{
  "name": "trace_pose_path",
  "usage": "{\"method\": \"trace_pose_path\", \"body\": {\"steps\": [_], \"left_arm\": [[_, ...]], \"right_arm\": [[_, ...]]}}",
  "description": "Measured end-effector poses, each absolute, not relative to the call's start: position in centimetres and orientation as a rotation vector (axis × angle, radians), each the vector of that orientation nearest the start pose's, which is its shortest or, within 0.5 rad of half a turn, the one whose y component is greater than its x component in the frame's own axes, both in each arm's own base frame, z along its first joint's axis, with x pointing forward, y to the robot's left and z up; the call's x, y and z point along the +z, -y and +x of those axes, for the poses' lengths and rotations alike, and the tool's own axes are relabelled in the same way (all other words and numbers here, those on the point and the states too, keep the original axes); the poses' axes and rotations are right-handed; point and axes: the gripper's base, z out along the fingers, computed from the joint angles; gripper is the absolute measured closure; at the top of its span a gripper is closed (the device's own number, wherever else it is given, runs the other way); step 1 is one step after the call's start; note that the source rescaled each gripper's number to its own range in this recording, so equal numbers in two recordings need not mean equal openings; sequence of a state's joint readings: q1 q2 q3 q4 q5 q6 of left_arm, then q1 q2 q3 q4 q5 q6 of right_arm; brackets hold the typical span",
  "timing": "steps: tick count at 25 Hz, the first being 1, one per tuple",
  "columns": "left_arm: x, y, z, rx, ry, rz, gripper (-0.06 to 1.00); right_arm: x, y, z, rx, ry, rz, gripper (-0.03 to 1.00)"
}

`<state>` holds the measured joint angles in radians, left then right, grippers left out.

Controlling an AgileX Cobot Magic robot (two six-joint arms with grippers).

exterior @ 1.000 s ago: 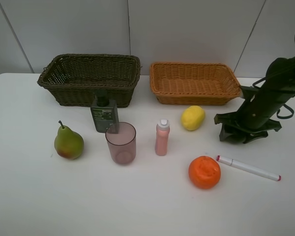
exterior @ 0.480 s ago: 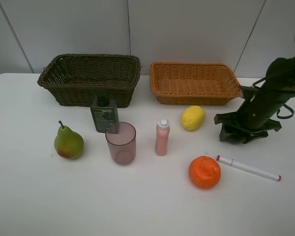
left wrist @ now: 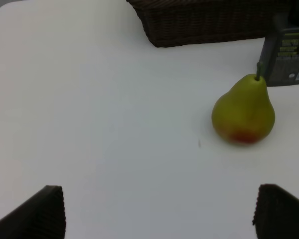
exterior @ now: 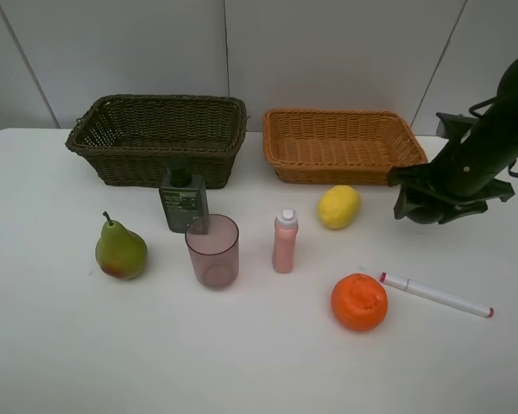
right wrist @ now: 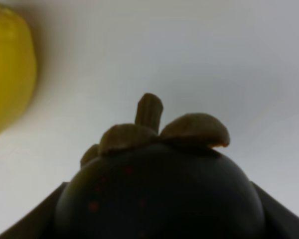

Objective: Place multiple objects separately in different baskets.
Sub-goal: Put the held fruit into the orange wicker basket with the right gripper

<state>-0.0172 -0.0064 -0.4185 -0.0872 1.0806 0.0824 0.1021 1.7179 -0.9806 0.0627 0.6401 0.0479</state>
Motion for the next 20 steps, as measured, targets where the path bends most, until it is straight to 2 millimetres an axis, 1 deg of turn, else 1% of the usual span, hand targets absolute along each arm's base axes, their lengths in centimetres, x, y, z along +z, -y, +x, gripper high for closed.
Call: {"method": "trace_pose_path", "body": {"steps": [4, 6, 8, 11, 12, 15, 18, 20], "left_arm": [[25.3, 0.7, 0.2, -0.068, -2.134, 0.108, -0.06], [25.3, 0.7, 0.2, -0.068, -2.134, 0.108, -0.06], [25.3, 0.7, 0.2, -0.068, -2.134, 0.108, -0.06], [25.3, 0.7, 0.2, -0.068, -2.134, 0.108, -0.06], [25.3, 0.7, 0.2, -0.068, -2.134, 0.108, -0.06], [25.3, 0.7, 0.2, -0.068, -2.134, 0.108, -0.06], [25.3, 0.7, 0.2, -0.068, -2.134, 0.108, -0.06], [25.3, 0.7, 0.2, -0.068, -2.134, 0.108, -0.06]], "right_arm": [[22.2, -3.7, 32.5, 0.111, -2.737, -0.018, 0.38], [24.0, -3.8, 33.4, 0.116, -2.677, -0.02, 0.38], [25.5, -3.9, 34.4, 0.116, -2.621, -0.03, 0.38], [27.0, -3.9, 35.8, 0.096, -2.54, -0.05, 0.38], [27.3, -3.9, 36.4, 0.092, -2.522, -0.054, 0.38], [27.2, -4.0, 37.9, 0.079, -2.496, -0.063, 0.38], [26.0, -4.2, 39.8, 0.076, -2.487, -0.067, 0.38], [24.6, -4.3, 41.1, 0.073, -2.503, -0.072, 0.38]]}}
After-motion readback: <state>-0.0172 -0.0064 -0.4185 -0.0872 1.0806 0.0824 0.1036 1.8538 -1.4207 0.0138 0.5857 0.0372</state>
